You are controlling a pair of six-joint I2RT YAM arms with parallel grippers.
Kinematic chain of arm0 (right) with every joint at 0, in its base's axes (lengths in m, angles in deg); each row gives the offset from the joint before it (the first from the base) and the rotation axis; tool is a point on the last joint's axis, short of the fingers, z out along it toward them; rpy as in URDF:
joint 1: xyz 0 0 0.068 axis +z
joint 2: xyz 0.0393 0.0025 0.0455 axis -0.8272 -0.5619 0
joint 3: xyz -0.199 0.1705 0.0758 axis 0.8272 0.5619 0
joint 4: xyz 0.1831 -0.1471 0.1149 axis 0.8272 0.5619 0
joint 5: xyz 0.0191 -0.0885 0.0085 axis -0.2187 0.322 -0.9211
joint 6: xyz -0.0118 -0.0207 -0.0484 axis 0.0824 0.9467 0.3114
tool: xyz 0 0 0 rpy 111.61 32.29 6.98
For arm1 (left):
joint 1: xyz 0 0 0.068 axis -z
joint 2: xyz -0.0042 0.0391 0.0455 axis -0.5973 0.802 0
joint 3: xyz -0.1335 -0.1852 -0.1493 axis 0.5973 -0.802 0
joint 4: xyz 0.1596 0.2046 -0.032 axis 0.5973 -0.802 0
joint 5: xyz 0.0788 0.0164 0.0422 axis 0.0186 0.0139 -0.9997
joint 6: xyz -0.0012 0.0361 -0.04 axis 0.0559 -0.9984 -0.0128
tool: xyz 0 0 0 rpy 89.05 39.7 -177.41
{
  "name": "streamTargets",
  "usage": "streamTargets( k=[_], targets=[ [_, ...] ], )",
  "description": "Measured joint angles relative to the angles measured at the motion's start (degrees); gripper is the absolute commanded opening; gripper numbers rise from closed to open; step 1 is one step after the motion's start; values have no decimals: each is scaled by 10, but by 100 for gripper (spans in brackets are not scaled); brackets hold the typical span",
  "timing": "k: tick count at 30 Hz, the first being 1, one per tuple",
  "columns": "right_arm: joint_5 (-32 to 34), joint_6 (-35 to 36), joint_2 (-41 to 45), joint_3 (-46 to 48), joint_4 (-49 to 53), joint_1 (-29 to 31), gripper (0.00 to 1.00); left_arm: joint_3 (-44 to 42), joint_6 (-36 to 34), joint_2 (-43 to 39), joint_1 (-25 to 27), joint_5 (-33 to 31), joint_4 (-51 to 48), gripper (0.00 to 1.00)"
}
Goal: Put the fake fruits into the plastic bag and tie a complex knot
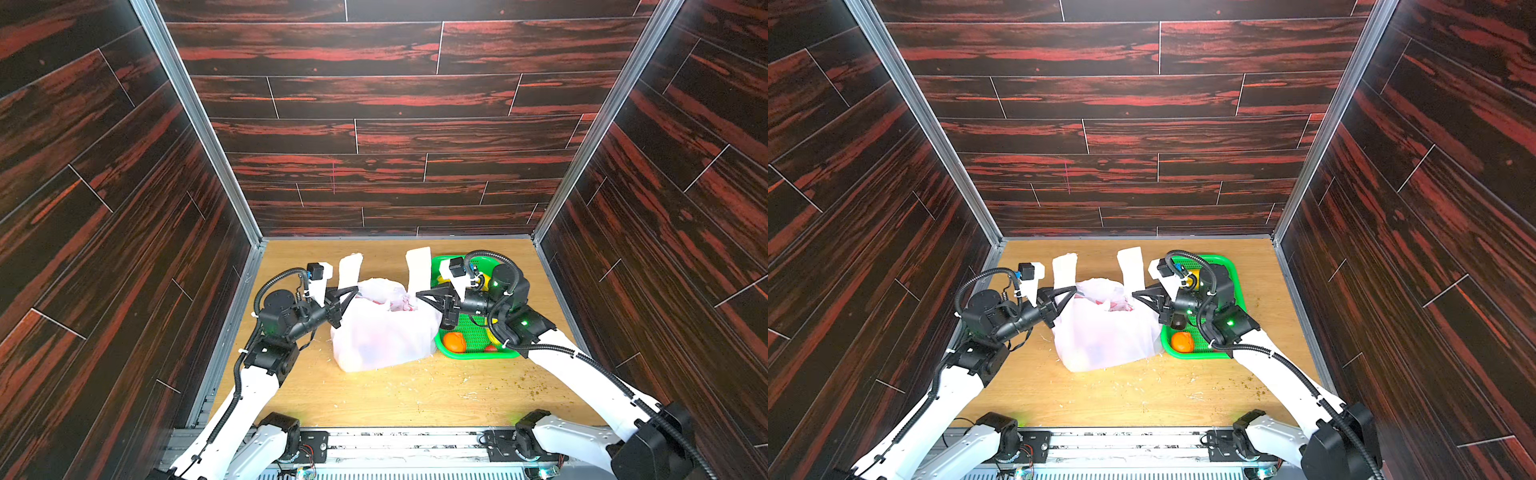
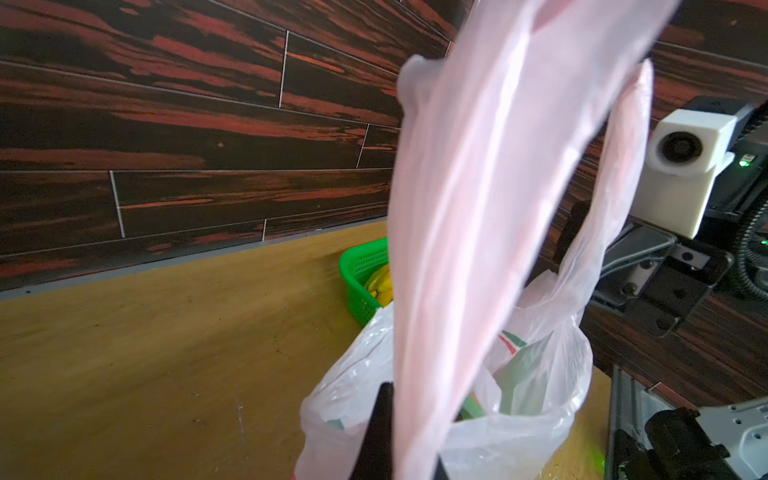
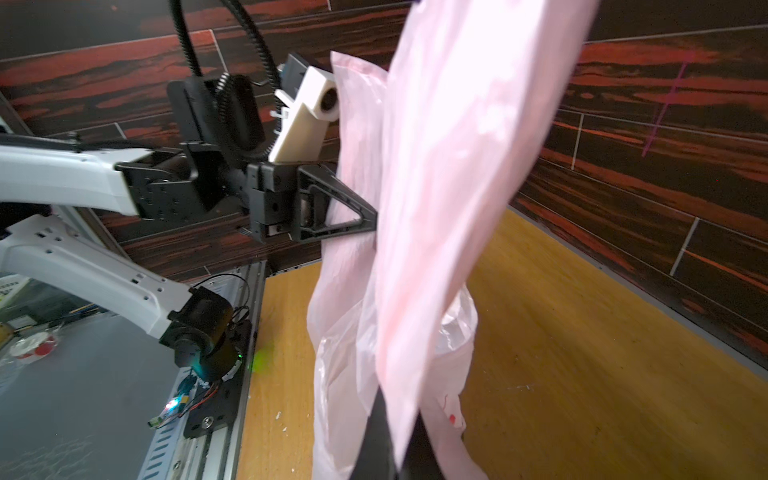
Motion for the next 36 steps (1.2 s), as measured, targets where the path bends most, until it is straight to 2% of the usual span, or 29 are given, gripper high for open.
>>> streamTargets(
  k=[7, 14, 17, 26, 36],
  targets=[
    [52, -1, 26, 2, 33, -35, 0, 0, -7, -27, -14, -29, -38, 0],
    [70, -2, 66, 28, 51, -92, 0, 0, -9, -44, -22, -42, -66, 0],
    [59, -2, 76, 43, 52, -105, 0, 1, -12, -47, -22, -33, -70, 0],
    [-33, 1, 68, 46, 23, -107, 0, 22, -28, -35, -22, 16, -85, 0],
    [-43, 90, 21, -44, 116, -90, 0, 100, -125, -20, -17, 68, -211, 0]
  ],
)
